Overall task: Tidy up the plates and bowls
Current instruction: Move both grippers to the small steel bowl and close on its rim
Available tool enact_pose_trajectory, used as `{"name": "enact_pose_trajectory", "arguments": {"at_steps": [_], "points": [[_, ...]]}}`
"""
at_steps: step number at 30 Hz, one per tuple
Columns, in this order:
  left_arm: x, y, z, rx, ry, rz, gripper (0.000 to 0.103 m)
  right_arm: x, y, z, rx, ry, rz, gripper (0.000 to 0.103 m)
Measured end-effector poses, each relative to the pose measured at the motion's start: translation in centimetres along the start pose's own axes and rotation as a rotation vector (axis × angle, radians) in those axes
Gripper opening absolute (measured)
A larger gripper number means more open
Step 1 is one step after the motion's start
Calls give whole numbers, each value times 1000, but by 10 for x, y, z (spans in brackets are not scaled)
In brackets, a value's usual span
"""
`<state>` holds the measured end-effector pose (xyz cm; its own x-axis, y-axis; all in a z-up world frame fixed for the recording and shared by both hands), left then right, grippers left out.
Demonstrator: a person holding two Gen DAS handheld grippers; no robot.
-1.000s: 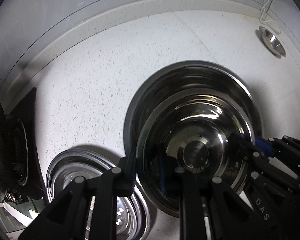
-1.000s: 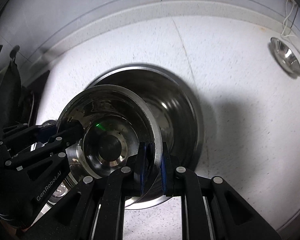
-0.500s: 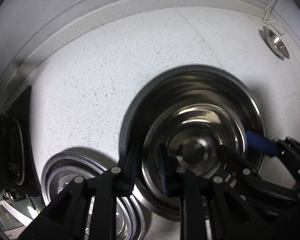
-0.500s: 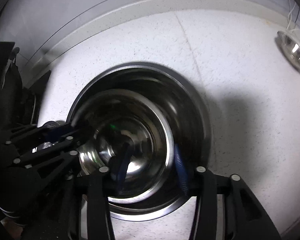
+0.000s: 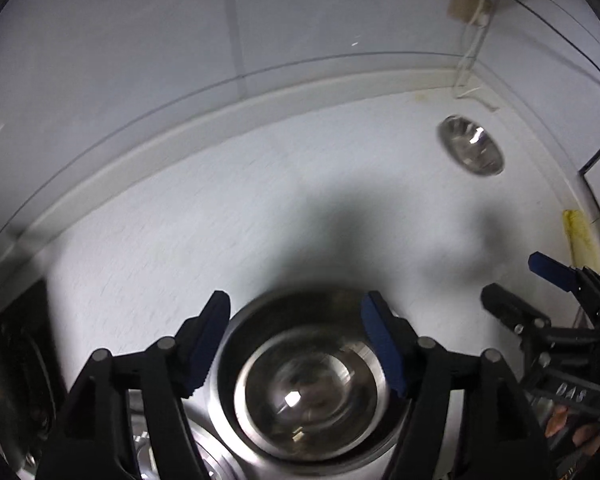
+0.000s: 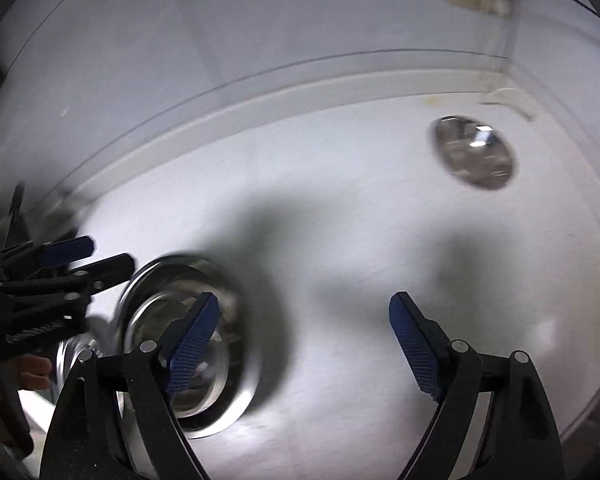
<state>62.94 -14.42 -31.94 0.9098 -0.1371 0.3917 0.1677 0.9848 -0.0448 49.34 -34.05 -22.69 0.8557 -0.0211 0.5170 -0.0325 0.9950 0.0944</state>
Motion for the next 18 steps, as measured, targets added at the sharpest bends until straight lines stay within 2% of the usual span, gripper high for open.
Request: {"name": "enact_pose_trajectory", "arguments": {"at_steps": [9, 18], "points": [[65, -113, -37, -38, -8, -127, 68, 16, -144, 4, -174, -29, -178, 86], [118, -215, -107, -30, 36, -218, 68, 50, -254, -18, -260, -51, -283, 86]]}}
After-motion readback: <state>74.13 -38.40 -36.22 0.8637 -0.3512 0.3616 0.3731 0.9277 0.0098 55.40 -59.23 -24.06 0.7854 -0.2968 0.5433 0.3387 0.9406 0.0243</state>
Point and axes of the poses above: each gripper's, at about its wrist camera, not at the fingertips, and z roughly against the way its jaws point, y to its left, x to its top, the point moved 9 cm from there along -z, roughly the way its jaws point, and after that the axes turned 9 degrees about z, right-handed, at the moved point
